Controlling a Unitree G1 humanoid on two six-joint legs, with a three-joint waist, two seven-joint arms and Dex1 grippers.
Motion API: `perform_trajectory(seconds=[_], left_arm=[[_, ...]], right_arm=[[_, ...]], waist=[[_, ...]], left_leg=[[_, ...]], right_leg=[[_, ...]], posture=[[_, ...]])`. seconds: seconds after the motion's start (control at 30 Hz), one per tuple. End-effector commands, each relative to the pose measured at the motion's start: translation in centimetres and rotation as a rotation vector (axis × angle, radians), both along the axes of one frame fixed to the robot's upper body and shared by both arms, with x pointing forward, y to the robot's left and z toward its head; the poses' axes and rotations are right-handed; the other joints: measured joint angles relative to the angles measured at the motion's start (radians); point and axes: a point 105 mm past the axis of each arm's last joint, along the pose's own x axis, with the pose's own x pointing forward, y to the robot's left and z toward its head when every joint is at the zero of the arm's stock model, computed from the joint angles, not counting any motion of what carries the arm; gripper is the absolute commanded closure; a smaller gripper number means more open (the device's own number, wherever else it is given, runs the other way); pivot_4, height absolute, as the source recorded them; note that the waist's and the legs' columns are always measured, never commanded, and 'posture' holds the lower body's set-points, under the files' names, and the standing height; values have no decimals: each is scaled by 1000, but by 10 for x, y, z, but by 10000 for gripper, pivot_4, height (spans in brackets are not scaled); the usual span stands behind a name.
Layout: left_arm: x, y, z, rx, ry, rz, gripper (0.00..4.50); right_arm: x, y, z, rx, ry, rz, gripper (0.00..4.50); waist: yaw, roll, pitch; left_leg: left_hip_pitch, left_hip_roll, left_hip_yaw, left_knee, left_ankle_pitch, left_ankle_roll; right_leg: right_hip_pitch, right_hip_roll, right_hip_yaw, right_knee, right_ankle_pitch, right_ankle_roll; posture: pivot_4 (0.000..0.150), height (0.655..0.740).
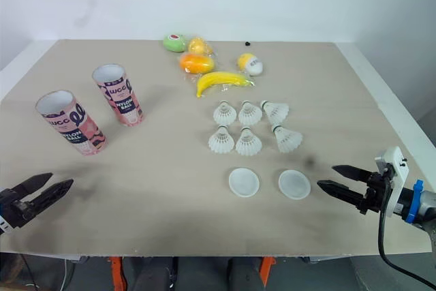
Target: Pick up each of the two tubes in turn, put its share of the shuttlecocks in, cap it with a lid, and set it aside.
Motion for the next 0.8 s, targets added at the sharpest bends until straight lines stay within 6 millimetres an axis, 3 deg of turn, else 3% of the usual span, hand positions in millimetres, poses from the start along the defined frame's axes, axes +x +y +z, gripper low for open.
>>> perform_trajectory(seconds=[0.03,0.63,0.8], left_arm=[[5,2,11,13,-42,-3,0],[11,-5,11,-29,-38,-19,0],[21,8,16,-118,-85,38,0]], right_arm=[[1,2,13,-1,-56,8,1267],[3,19,14,23,-73,44,1267],[2,29,21,23,-96,86,1267]], waist=[[0,0,0],[0,0,0],[0,0,0]], left_leg=[[0,0,0,0,0,0],[0,0,0,2,0,0],[0,0,0,2,0,0]], right_leg=[[0,0,0,0,0,0],[0,0,1,1,1,1],[0,0,1,1,1,1]], posture=[[1500,6895],[1500,6895],[1500,6895]])
